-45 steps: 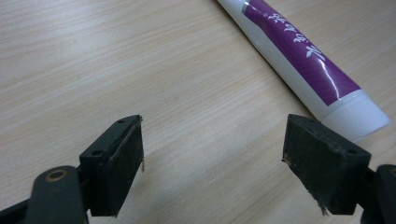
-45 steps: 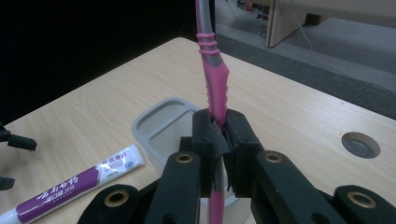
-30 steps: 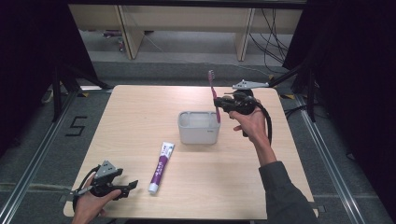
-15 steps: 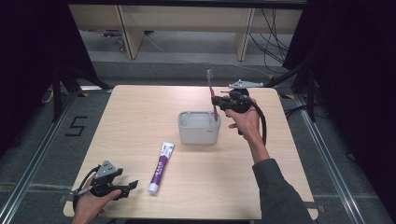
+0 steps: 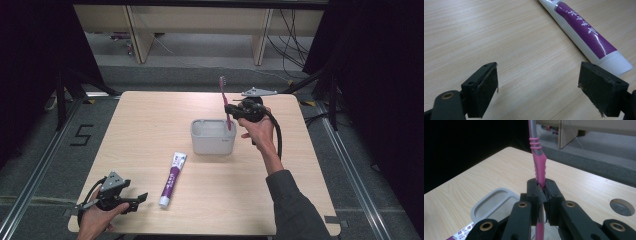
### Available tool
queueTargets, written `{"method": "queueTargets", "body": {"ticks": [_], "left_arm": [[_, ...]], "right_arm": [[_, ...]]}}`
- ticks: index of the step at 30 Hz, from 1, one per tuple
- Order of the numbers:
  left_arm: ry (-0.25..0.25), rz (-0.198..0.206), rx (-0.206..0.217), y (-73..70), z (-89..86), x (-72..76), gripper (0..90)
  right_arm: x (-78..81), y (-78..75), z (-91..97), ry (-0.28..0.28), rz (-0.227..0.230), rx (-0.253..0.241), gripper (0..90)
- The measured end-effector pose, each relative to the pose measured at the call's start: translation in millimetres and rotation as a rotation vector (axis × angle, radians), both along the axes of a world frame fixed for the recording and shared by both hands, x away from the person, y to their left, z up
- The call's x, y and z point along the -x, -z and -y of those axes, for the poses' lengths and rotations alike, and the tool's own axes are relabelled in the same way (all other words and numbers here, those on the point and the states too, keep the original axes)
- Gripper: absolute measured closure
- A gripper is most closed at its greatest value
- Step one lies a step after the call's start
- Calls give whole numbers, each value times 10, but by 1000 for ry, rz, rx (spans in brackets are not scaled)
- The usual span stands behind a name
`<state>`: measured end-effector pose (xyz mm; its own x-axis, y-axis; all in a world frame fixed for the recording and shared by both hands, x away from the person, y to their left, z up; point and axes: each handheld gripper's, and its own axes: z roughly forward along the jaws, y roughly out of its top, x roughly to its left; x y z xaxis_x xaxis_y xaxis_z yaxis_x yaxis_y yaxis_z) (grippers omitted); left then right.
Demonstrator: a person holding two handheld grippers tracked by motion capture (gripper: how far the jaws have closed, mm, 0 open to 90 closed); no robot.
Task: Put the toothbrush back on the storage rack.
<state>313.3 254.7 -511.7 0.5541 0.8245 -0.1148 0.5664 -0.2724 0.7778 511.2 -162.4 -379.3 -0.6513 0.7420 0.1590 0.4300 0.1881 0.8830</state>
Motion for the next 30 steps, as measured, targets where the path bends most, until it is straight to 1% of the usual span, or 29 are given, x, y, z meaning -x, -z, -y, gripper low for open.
{"method": "queueTargets", "body": {"ticks": [1, 2, 3, 4, 5, 7, 8, 9, 10, 11, 12, 13, 14, 16, 18, 19, 20, 21, 22, 23, 26, 27, 29, 30], "left_arm": [[0, 0, 0, 0, 0, 0, 152], [20, -5, -33, -11, -26, -3, 152], [17, -1, -31, -9, -24, -3, 152], [12, 0, -31, -11, -20, -1, 152], [18, -6, -35, -15, -26, -3, 152], [13, 0, -37, -12, -25, 0, 152], [23, -7, -40, -15, -34, -5, 152], [21, -6, -39, -13, -32, -4, 152], [19, -6, -39, -10, -29, -5, 152], [17, -7, -33, -8, -23, -5, 152], [21, -10, -41, -11, -25, -4, 152], [19, -15, -41, -13, -20, -2, 152], [20, -15, -41, -13, -19, -1, 152], [20, -15, -41, -13, -20, -1, 152], [20, -17, -42, -11, -19, -1, 152], [21, -17, -43, -10, -18, -1, 152], [22, -16, -44, -10, -18, -1, 152], [23, -15, -46, -11, -18, -2, 152], [26, -12, -45, -8, -19, -3, 153], [24, -12, -43, -8, -18, -3, 153], [22, -17, -46, -10, -18, -1, 153], [24, -16, -47, -11, -19, -2, 153], [25, -10, -47, -7, -18, -2, 153], [22, -1, -41, 2, -14, -2, 153]], "right_arm": [[0, 0, 0, 0, 0, 0, 840], [-11, 28, 9, -1, 15, 13, 840], [-11, 28, 9, -1, 15, 13, 840], [-9, 52, 7, -1, 3, 4, 840], [-9, 68, 10, 7, -1, 1, 840], [-26, 121, 34, 11, 16, 23, 839], [-26, 121, 34, 11, 16, 23, 839], [-17, 136, 25, 9, -9, 0, 839], [-27, 145, 38, 4, 4, 18, 839], [-30, 160, 32, -8, -5, 4, 839], [-15, 162, 25, 5, -23, -3, 839], [-12, 176, 20, 12, -16, -4, 839], [-19, 179, 28, -3, -16, 3, 839], [-17, 207, 29, 5, -10, 2, 839], [-10, 229, 31, 4, -31, -6, 838], [-25, 247, 49, 6, 2, 20, 839], [-12, 259, 34, 10, -29, -4, 838], [-23, 275, 43, 0, -17, 5, 838], [-14, 291, 34, 4, -16, -8, 838], [-10, 309, 30, 3, -30, 2, 837], [-11, 338, 19, 13, -24, -3, 837], [-18, 346, 25, 7, -26, 1, 836], [-6, 353, 15, 14, -34, 1, 836], [-16, 363, 21, 6, -16, 14, 835]]}}
